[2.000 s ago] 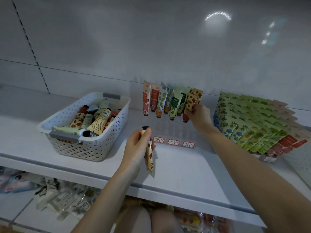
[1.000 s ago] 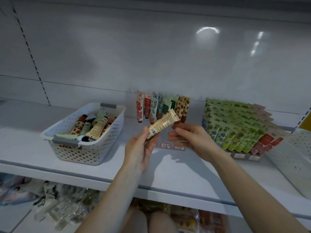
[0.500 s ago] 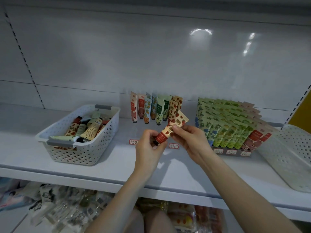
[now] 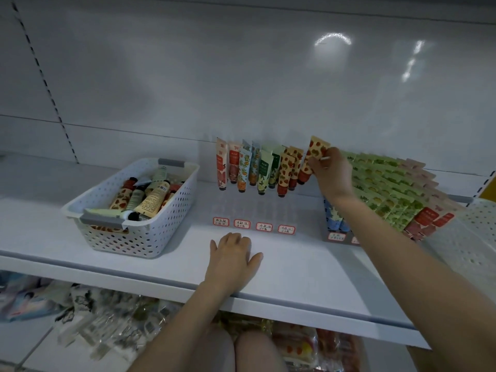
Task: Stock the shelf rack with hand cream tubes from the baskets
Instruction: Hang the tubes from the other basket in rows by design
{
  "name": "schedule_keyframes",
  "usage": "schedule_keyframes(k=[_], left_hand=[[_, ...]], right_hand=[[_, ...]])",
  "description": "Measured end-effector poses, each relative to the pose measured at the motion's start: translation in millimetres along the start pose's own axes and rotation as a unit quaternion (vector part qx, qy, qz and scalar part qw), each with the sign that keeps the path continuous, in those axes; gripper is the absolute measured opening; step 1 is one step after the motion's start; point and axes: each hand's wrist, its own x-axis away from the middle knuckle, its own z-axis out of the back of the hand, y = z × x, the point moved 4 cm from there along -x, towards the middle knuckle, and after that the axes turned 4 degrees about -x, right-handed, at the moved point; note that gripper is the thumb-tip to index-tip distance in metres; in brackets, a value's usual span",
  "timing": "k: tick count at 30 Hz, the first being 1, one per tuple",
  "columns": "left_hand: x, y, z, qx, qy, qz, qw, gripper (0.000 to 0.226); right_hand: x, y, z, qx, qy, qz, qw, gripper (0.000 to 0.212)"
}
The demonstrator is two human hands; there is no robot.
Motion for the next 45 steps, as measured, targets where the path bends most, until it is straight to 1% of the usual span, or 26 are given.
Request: schedule_keyframes(k=[3, 8, 13, 17, 24, 29, 38, 41, 45], left_hand=[[-0.8, -1.2, -2.2, 0.003, 0.015, 0.003, 1.000, 0.033], [-1.1, -2.0, -2.9, 0.008, 0.018, 0.006, 1.000, 0.036], [-1.0, -1.7, -2.9, 0.006, 0.014, 0.004, 1.000, 0.039], [0.1, -1.3, -2.4, 0.008, 0.009, 0.004, 1.000, 0.040], [0.7, -0.7, -1.0, 0.013, 0.002, 0.006, 1.000, 0.040], [0.3, -0.9, -1.2, 0.016, 0.004, 0.006, 1.000, 0.039], [-0.6, -2.4, -4.1, 0.016, 0.010, 0.005, 1.000, 0.038], [-1.0, -2.9, -4.9, 0.017, 0.011, 0.007, 1.000, 0.038], [-1.4, -2.8, -4.9, 0.018, 0.014, 0.007, 1.000, 0.038]], right_hand=[[-5.9, 4.0, -6.8, 0.017, -0.020, -0.002, 1.000, 0.029], [-9.2, 3.1, -21.8, 0.044, -0.050, -0.014, 0.998, 0.024], [-11.7, 4.4, -22.4, 0.083, -0.053, -0.005, 0.995, 0.022], [-16.5, 10.2, -14.1, 0.089, -0.048, -0.008, 0.995, 0.010], [-18.1, 10.1, -12.2, 0.088, -0.041, -0.002, 0.995, 0.010], [-18.3, 3.4, -16.3, 0.078, -0.036, 0.012, 0.996, 0.014], [-16.3, 22.5, -37.3, 0.083, -0.051, -0.026, 0.995, 0.020], [-14.6, 27.0, -41.0, 0.091, -0.060, -0.019, 0.994, 0.013], [-13.0, 25.1, -42.1, 0.106, -0.063, -0.005, 0.992, 0.021]])
